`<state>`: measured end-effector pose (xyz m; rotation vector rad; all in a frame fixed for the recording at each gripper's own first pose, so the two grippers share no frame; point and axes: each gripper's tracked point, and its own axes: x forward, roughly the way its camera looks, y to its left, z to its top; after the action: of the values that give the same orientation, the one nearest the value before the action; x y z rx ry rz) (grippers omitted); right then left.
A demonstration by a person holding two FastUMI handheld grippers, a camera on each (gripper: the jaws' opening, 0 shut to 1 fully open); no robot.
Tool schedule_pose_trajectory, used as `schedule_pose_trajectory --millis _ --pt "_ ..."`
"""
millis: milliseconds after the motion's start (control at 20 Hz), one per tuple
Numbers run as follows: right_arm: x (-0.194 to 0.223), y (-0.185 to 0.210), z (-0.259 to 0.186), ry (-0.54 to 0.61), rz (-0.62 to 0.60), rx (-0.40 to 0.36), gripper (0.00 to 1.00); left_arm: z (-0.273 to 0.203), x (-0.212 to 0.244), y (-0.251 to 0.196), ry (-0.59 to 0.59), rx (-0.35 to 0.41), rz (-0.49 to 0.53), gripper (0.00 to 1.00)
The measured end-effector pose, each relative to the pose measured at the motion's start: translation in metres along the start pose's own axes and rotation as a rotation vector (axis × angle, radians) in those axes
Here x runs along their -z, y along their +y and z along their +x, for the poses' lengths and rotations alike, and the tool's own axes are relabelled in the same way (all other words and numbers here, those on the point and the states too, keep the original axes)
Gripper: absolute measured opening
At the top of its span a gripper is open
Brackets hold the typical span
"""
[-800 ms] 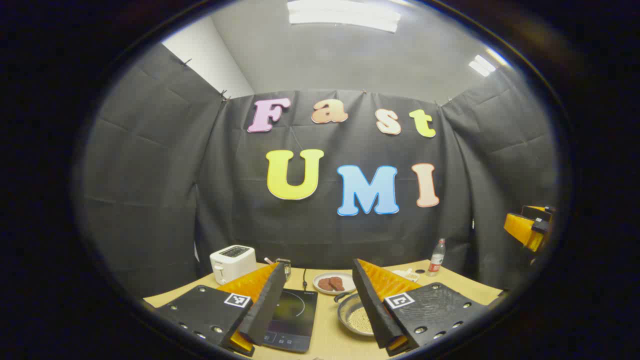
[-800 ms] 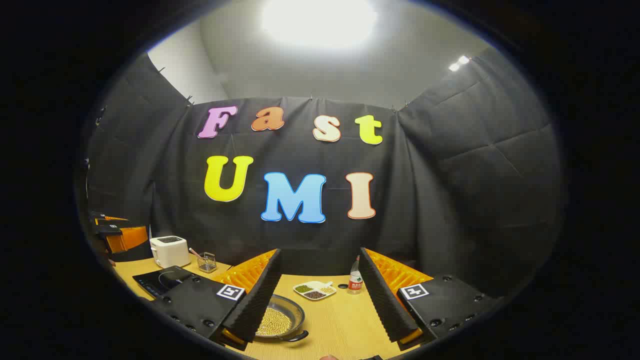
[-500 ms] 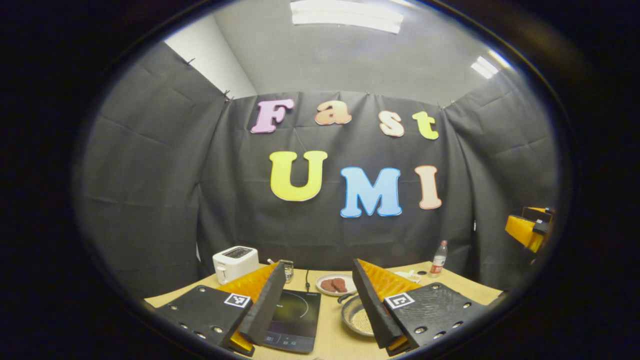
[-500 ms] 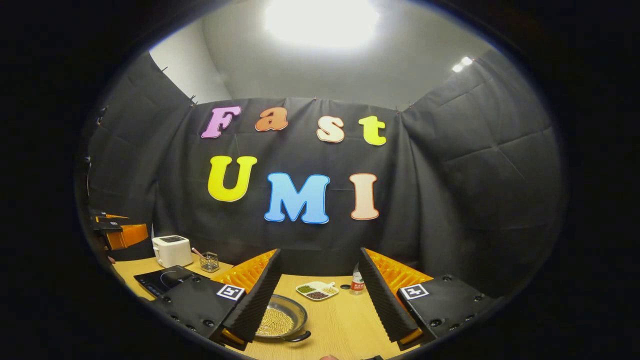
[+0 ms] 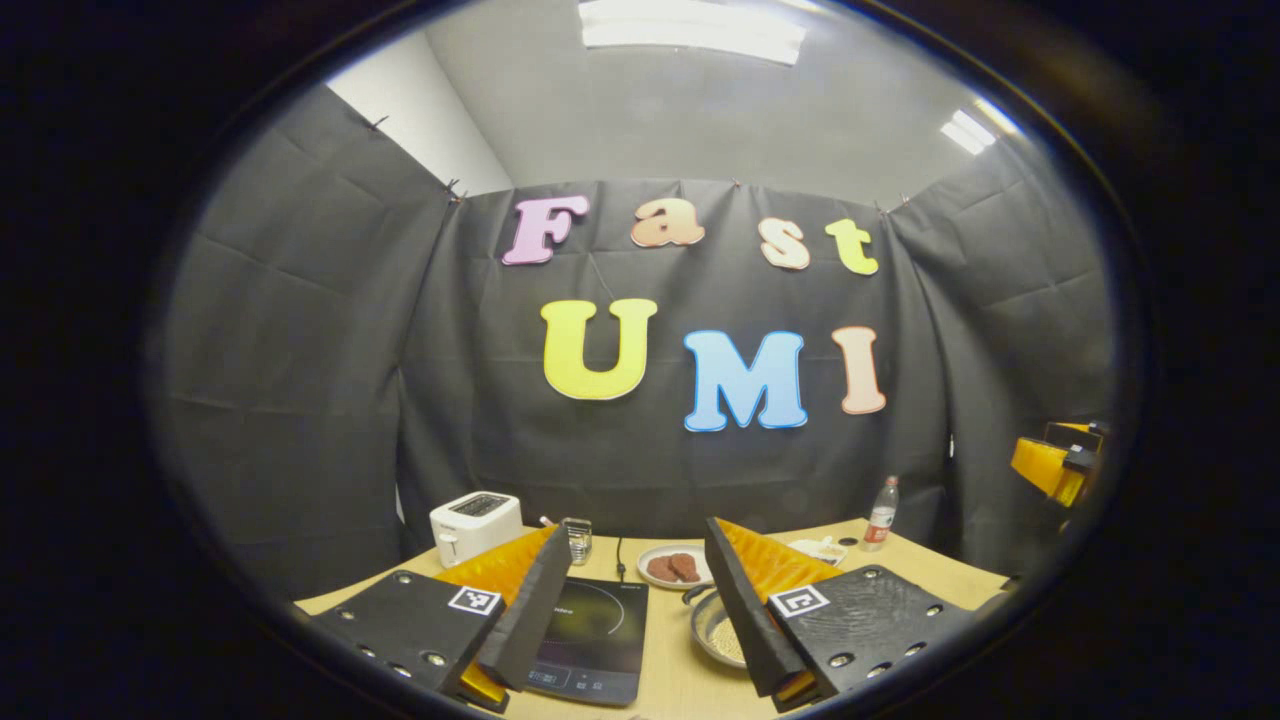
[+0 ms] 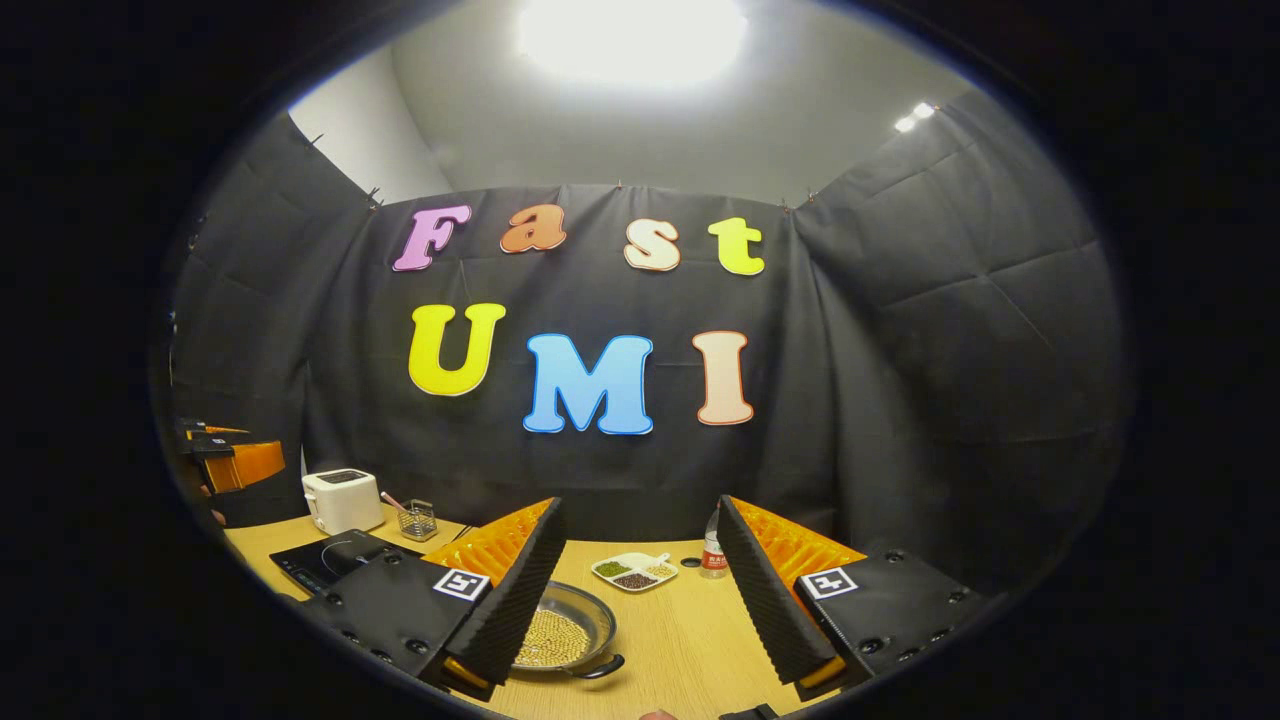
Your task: First push the handle of the pot to place it horizontally, then grasp the pot with both hands and set it on the induction cooktop.
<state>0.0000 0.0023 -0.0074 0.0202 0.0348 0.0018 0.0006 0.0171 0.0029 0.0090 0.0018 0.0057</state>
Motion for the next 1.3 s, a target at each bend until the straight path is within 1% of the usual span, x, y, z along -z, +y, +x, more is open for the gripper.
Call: schedule_pose_trajectory --millis 50,150,200,250,350,400,450,500,600,650,800,850,900,950,1000,1050,1100,1150,1200,1250,1300 --pt "-0.001 0.000 0.000 -0.002 -0.004 -0.002 0.97 0.000 -0.001 0.000 -0.003 0.003 0.002 0.79" --pt "-0.002 0.002 0.001 -0.006 -0.006 -0.004 0.97 0.000 -0.002 -0.001 -0.006 0.005 0.001 0.79" --pt "-0.003 0.003 0.000 -0.005 -0.005 -0.006 0.93 0.000 -0.001 -0.001 -0.008 0.005 0.001 0.82" --pt "-0.003 0.004 0.000 -0.005 -0.003 -0.008 0.97 0.000 -0.002 0.000 -0.011 0.004 0.002 0.82" --pt "-0.003 0.004 0.001 0.001 -0.003 -0.009 0.97 0.000 -0.006 0.002 -0.018 0.001 0.005 0.82" --pt "-0.001 0.005 0.002 0.008 -0.003 -0.012 0.97 0.000 -0.005 0.002 -0.021 0.000 0.007 0.79" --pt "-0.001 0.006 0.002 0.010 -0.002 -0.013 0.96 0.000 -0.007 0.003 -0.022 -0.001 0.009 0.79" --pt "0.000 0.007 0.002 0.012 -0.004 -0.011 0.92 0.000 -0.008 0.004 -0.024 -0.001 0.009 0.79" --pt "0.000 0.009 0.003 0.013 -0.013 -0.011 0.77 0.002 -0.008 0.006 -0.027 -0.002 0.010 0.79" --pt "-0.001 0.011 0.002 0.012 -0.017 -0.014 0.77 0.002 -0.008 0.007 -0.029 -0.003 0.010 0.82" --pt "0.000 0.020 0.004 0.021 -0.021 -0.030 0.65 0.003 -0.008 0.012 -0.031 -0.004 0.008 0.79" --pt "0.003 0.024 0.003 0.027 -0.021 -0.041 0.65 0.003 -0.008 0.013 -0.030 -0.003 0.007 0.79" --pt "0.003 0.025 0.002 0.030 -0.023 -0.035 0.65 0.004 -0.008 0.015 -0.032 -0.004 0.007 0.79" --pt "0.004 0.031 0.005 0.041 -0.021 -0.059 0.55 0.004 -0.007 0.017 -0.033 -0.003 0.007 0.82" --pt "0.011 0.033 0.007 0.062 -0.021 -0.063 0.50 0.005 -0.008 0.018 -0.032 -0.002 0.007 0.82" --pt "0.015 0.039 0.006 0.079 -0.017 -0.081 0.42 0.005 -0.008 0.020 -0.033 0.000 0.008 0.82" --pt "0.019 0.039 0.011 0.089 -0.017 -0.072 0.39 0.006 -0.008 0.023 -0.034 -0.001 0.012 0.82" --pt "0.019 0.038 0.008 0.095 -0.017 -0.060 0.28 0.007 -0.009 0.026 -0.036 -0.001 0.016 0.79" --pt "0.020 0.031 0.005 0.096 -0.018 -0.033 0.13 0.007 -0.009 0.028 -0.040 -0.002 0.019 0.82" --pt "0.021 0.034 0.015 0.100 -0.015 -0.038 0.04 0.008 -0.011 0.030 -0.043 -0.003 0.020 0.82" --pt "0.024 0.041 0.007 0.114 -0.012 -0.058 0.00 0.008 -0.012 0.033 -0.047 -0.003 0.021 0.82"
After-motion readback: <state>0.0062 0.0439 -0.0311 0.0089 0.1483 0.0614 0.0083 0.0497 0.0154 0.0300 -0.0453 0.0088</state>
